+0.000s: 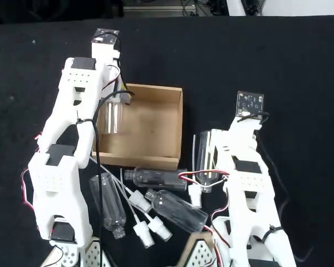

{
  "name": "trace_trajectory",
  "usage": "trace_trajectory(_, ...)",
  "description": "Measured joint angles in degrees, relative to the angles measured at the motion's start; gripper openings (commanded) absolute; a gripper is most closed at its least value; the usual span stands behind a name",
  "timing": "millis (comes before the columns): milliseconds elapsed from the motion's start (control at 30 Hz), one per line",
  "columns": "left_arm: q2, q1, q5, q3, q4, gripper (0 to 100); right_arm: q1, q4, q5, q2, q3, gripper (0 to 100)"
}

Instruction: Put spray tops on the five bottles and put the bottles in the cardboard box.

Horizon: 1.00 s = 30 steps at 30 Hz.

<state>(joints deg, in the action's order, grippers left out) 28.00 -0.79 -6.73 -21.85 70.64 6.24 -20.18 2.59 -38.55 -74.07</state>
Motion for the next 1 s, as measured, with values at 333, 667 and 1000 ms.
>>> trace_trajectory(333, 0.0, -0.1, -0.9, -7.5, 7.0, 27, 0.0, 0.0, 0.0, 0.0, 0.0, 14.9)
trace_trajectory(667, 0.0, -2.3, -0.9, -7.7, 7.3, 27, 0.0, 0.0, 0.0, 0.0, 0.0, 14.9)
trace_trajectory(1000, 0.0, -2.1, -0.9, -7.0, 7.2, 27, 0.0, 0.0, 0.0, 0.0, 0.0, 14.9)
